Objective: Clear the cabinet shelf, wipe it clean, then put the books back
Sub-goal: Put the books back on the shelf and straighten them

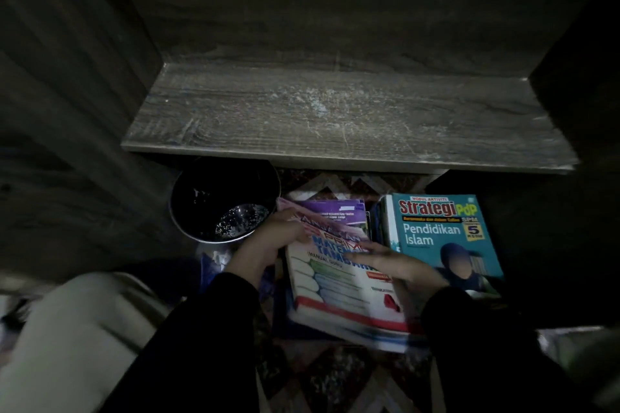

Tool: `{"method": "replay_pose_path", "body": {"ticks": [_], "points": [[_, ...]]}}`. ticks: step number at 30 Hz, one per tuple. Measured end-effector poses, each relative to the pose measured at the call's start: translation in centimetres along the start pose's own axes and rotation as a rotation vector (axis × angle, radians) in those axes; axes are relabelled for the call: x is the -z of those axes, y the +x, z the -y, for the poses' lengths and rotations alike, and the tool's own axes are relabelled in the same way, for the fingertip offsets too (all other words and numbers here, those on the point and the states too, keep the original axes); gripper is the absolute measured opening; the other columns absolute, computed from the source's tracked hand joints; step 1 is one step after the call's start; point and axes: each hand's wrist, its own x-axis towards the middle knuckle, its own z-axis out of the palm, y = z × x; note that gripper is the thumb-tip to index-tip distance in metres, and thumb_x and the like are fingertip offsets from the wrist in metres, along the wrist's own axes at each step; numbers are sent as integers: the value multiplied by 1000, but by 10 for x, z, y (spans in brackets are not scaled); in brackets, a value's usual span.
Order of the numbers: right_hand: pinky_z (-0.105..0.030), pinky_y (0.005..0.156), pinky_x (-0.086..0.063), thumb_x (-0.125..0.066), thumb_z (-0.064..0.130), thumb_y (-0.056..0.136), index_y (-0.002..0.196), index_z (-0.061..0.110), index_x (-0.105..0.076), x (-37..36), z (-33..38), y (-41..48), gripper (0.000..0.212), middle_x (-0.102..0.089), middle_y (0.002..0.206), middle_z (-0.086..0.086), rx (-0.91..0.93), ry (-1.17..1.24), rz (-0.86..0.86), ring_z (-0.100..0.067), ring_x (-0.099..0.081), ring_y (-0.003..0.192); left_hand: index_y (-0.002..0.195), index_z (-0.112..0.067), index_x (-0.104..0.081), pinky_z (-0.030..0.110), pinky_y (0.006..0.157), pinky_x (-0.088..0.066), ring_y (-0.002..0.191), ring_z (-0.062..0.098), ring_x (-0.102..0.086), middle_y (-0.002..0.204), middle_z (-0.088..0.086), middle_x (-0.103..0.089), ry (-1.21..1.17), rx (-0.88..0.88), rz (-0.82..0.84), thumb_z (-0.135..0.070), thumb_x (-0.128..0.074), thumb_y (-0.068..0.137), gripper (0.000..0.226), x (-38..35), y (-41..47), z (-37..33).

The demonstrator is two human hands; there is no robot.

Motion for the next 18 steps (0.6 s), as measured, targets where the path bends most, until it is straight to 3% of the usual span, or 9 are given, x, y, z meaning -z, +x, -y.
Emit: {"method": "replay_pose_path", "body": {"ticks": [2, 4, 7, 9, 11, 13, 14, 16, 18], "points": [[-27, 84, -42, -68, 59, 76, 126, 38, -53, 9, 11, -21, 56, -44, 143, 3, -33, 31, -2, -17, -43, 122, 88, -6, -74, 21, 60, -48, 69, 23, -62, 96, 23, -70, 17, 5, 82, 11, -60, 73, 28, 0, -16, -14], [-24, 79, -44, -69, 45, 82, 118, 32, -62, 16, 19, -43, 39, -54, 135, 2, -12, 75, 10, -16, -51, 116, 67, -12, -74, 23, 62, -48, 61, 21, -61, 72, 13, -69, 37, 28, 107, 8, -62, 73, 25, 0, -39, -29], [-18, 94, -45, -63, 41, 89, 120, 23, -63, 27, 34, -79, 36, -61, 128, 0, 69, -62, 78, -15, -59, 114, 85, -4, -67, 29, 67, -45, 69, 24, -58, 80, 16, -63, 72, -29, 86, 1, -69, 59, 26, 3, -80, -51], [-20, 101, -43, -68, 57, 77, 124, 29, -57, 31, 49, -107, 55, -61, 125, 9, 75, -132, 150, -5, -58, 112, 78, -3, -63, 25, 61, -44, 67, 23, -57, 71, 13, -64, 78, -112, 31, 6, -68, 69, 13, 7, -107, -64], [-18, 98, -42, -70, 58, 71, 132, 36, -45, 32, 60, -131, 70, -55, 126, 18, 84, -148, 214, 0, -52, 116, 83, -13, -60, 19, 60, -46, 73, 19, -59, 76, 6, -66, 115, -187, -24, 8, -64, 79, 22, 15, -134, -76], [-16, 93, -42, -77, 62, 60, 143, 43, -30, 29, 72, -152, 97, -46, 134, 19, 136, -196, 269, 0, -43, 124, 115, -22, -55, 20, 77, -51, 94, 18, -63, 107, 7, -66, 196, -271, -40, -5, -73, 68, 53, 25, -161, -87], [-21, 101, -40, -84, 60, 53, 146, 43, -22, 27, 79, -163, 113, -41, 143, 16, 166, -209, 308, -1, -40, 130, 130, -20, -51, 25, 90, -51, 103, 19, -62, 118, 8, -63, 233, -316, -46, -12, -74, 58, 76, 31, -171, -91], [-35, 112, -33, -89, 34, 57, 146, 48, -9, 22, 91, -172, 120, -31, 153, 10, 247, -211, 386, -4, -41, 132, 144, -19, -40, 32, 103, -44, 113, 19, -59, 130, 6, -59, 279, -407, -106, -10, -76, 57, 95, 43, -193, -100], [-43, 109, -37, -79, 0, 67, 140, 56, -8, 20, 104, -180, 116, -45, 146, 9, 326, -142, 432, -9, -54, 122, 146, -23, -37, 28, 106, -40, 122, 15, -53, 140, 1, -50, 317, -551, -170, 0, -76, 70, 88, 53, -214, -107]]}}
